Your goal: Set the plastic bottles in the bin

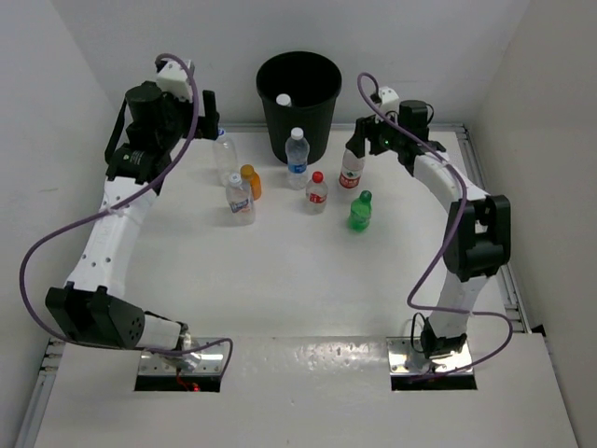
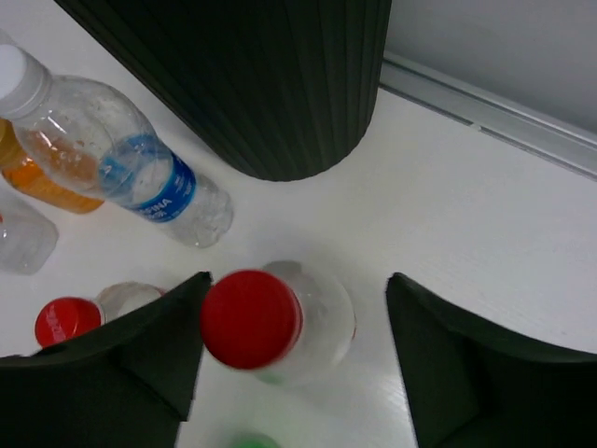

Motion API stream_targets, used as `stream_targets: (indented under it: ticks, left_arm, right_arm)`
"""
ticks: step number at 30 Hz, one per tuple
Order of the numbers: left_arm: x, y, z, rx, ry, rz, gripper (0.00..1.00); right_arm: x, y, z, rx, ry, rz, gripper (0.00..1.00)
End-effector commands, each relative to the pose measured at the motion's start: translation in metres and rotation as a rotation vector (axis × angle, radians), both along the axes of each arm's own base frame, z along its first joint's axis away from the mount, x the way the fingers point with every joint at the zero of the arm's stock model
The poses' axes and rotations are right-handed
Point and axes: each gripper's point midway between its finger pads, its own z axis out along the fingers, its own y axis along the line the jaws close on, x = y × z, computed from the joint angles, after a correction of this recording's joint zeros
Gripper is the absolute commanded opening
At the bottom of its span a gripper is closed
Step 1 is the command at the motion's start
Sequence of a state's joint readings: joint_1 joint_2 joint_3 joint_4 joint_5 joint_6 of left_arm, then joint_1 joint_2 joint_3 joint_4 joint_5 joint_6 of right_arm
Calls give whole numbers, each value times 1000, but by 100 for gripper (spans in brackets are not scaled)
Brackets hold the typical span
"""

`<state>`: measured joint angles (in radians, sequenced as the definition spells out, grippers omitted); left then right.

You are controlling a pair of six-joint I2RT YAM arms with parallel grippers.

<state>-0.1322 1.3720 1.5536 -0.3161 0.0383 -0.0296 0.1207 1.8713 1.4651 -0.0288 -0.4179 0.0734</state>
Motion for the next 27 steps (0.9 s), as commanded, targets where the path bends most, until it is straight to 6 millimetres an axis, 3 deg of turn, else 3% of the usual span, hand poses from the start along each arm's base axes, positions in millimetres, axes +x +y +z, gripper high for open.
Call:
stream_targets:
  ticks: [1, 2, 4, 5, 7, 9, 10, 11, 12, 13, 14, 17, 18, 20, 21, 22, 24, 25, 26, 27]
  left_arm:
    - [-21, 25, 17, -61, -28, 53, 100]
    - [-21, 28, 13, -61, -19, 56, 100]
    - [-22, 40, -1, -60, 16, 80, 100]
    - [-23, 45, -9, -59, 37, 92, 100]
    - [-25, 52, -25, -62, 69, 99, 100]
    - [-28, 51, -42, -75, 106, 84, 100]
    - [-31, 55, -45, -77, 111, 89, 100]
    - [-32, 56, -63, -75, 148, 77, 100]
    - [-36, 52, -68, -69, 155, 52, 100]
    - [-37, 55, -77, -60, 174, 41, 100]
    - [-43, 57, -78, -31, 165, 26, 100]
    - [-55, 53, -102, -14, 201, -52, 100]
    - [-61, 48, -102, 17, 188, -95, 100]
    - [-72, 39, -119, 18, 216, -167, 99]
    - [-75, 36, -121, 34, 213, -193, 99]
    - [-79, 29, -127, 32, 227, -237, 99]
    - [-88, 23, -137, 56, 246, -295, 99]
    - [-91, 15, -138, 59, 246, -337, 99]
    - [-93, 11, -142, 67, 250, -359, 99]
    - [-97, 4, -150, 75, 271, -387, 99]
  right_arm:
    - [20, 19, 20, 33, -93, 15, 70]
    - [23, 19, 21, 30, -101, 20, 58]
    - [23, 24, 15, 28, -89, 35, 46]
    - [22, 25, 14, 29, -88, 41, 31]
    - [21, 23, 20, 29, -100, 39, 19]
    - [20, 19, 32, 43, -124, 27, 16]
    - [17, 18, 47, 51, -151, 27, 14]
    - [12, 16, 72, 61, -198, 22, 10]
    - [13, 14, 76, 67, -204, 17, 10]
    - [5, 14, 110, 93, -260, 14, 8]
    - [3, 11, 124, 109, -286, 15, 6]
    - [-11, 10, 212, 203, -439, 14, 6]
    - [-14, 11, 229, 218, -470, 18, 6]
    - [-25, 16, 287, 290, -577, 31, 5]
    - [-26, 20, 301, 317, -608, 38, 5]
    - [-34, 25, 334, 340, -685, 56, 5]
    - [-25, 33, 342, 368, -717, 44, 5]
    - [-32, 40, 367, 384, -784, 56, 5]
    - [-32, 48, 374, 389, -810, 70, 5]
    - [-6, 56, 349, 378, -769, 57, 5]
